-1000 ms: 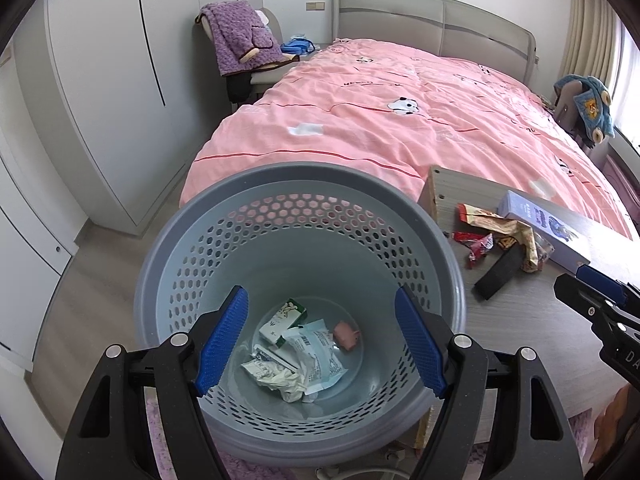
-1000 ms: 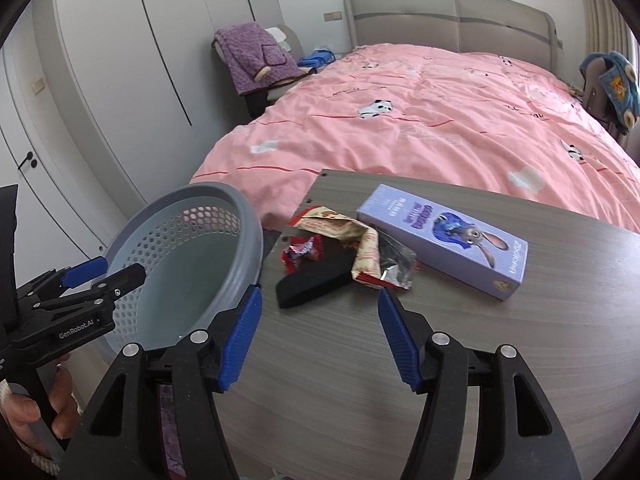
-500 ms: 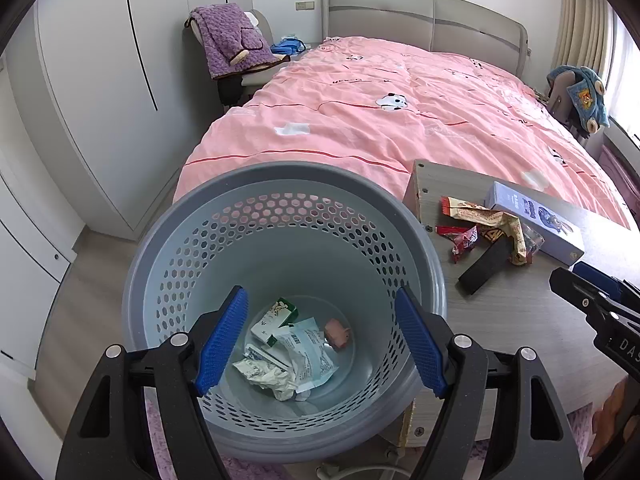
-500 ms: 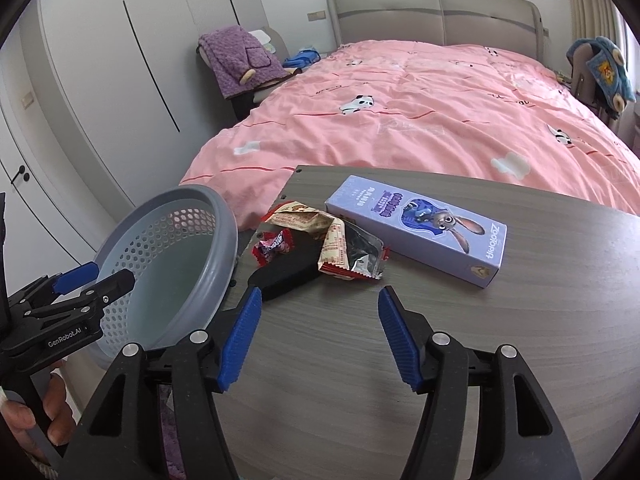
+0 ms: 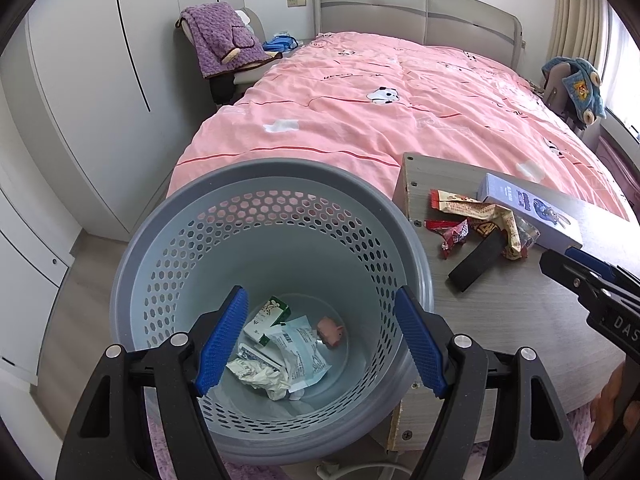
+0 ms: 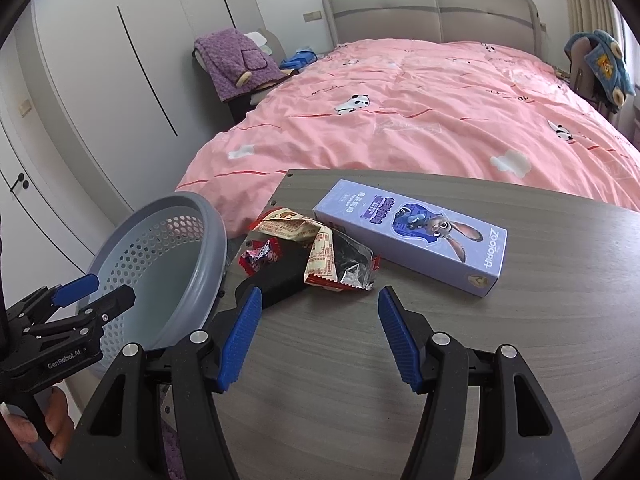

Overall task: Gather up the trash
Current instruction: 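Reach the right gripper to the cream-and-red snack wrapper and grasp it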

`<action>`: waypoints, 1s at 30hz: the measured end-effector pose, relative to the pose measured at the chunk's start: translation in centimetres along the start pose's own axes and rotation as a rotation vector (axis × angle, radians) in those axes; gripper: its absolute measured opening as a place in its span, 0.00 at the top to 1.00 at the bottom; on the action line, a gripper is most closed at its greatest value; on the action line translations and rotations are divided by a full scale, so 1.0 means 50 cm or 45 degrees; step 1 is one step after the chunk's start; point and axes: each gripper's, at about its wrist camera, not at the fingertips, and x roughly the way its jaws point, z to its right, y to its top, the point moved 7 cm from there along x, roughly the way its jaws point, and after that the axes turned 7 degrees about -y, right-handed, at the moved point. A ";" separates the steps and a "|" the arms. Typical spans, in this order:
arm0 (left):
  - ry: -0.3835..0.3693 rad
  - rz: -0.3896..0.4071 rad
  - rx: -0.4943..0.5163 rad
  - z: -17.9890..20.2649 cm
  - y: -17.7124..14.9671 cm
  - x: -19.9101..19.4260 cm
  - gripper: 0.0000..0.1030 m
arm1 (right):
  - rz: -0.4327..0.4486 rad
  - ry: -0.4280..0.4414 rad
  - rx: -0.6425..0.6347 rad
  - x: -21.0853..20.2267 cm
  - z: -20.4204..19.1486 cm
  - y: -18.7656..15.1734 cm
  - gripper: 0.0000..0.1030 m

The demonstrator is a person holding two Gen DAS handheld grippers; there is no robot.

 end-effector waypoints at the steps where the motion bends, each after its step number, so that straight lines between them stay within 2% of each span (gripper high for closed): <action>1: 0.000 -0.002 0.001 0.001 0.000 0.001 0.30 | -0.001 0.000 0.000 0.004 0.001 0.003 0.42; 10: -0.004 -0.014 0.003 0.004 0.000 0.012 0.30 | -0.006 0.000 -0.013 0.037 -0.003 0.033 0.43; 18: -0.008 -0.021 -0.007 0.002 -0.003 0.020 0.30 | -0.031 -0.013 -0.041 0.071 -0.014 0.049 0.54; 27: -0.015 -0.028 -0.017 -0.005 -0.005 0.027 0.30 | -0.054 -0.049 -0.078 0.098 -0.020 0.055 0.60; 30: -0.019 -0.029 -0.022 -0.007 -0.005 0.028 0.30 | -0.072 -0.063 -0.083 0.108 -0.021 0.053 0.68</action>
